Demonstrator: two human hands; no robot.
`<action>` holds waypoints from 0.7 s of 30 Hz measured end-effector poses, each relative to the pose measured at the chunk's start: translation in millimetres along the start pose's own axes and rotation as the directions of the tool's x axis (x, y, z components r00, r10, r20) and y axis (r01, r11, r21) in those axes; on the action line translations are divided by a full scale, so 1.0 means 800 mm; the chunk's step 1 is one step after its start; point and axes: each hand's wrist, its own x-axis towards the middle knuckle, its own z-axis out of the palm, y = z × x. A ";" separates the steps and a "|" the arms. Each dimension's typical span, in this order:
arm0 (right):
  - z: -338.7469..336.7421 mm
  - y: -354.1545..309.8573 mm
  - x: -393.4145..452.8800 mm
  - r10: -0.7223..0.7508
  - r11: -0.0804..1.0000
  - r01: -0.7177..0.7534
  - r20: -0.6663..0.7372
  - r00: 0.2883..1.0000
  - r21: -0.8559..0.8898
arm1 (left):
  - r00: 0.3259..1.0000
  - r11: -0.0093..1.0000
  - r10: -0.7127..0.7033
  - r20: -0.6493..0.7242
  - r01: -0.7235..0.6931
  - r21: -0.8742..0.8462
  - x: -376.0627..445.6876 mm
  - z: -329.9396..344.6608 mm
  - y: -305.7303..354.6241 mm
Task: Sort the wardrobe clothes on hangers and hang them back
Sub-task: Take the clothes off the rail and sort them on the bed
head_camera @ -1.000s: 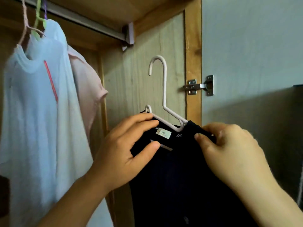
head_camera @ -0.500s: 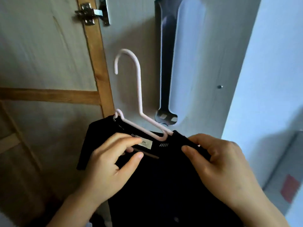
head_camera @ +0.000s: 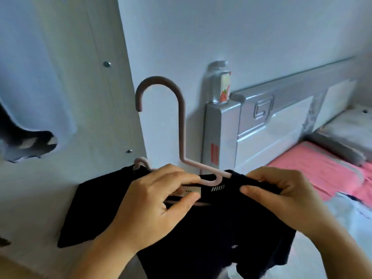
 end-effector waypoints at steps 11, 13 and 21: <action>-0.113 0.068 -0.119 0.381 0.922 -0.377 -0.399 0.834 0.091 | 0.948 0.943 0.238 0.211 -0.173 -0.284 0.068 0.141 0.003; -0.133 0.084 -0.135 0.412 0.904 -0.417 -0.465 0.783 0.099 | 0.934 0.931 0.265 0.240 -0.183 -0.316 0.083 0.173 0.006; -0.228 0.183 -0.171 0.490 0.842 -0.514 -0.629 0.604 0.163 | 0.870 0.904 0.326 0.369 -0.173 -0.390 0.161 0.324 0.037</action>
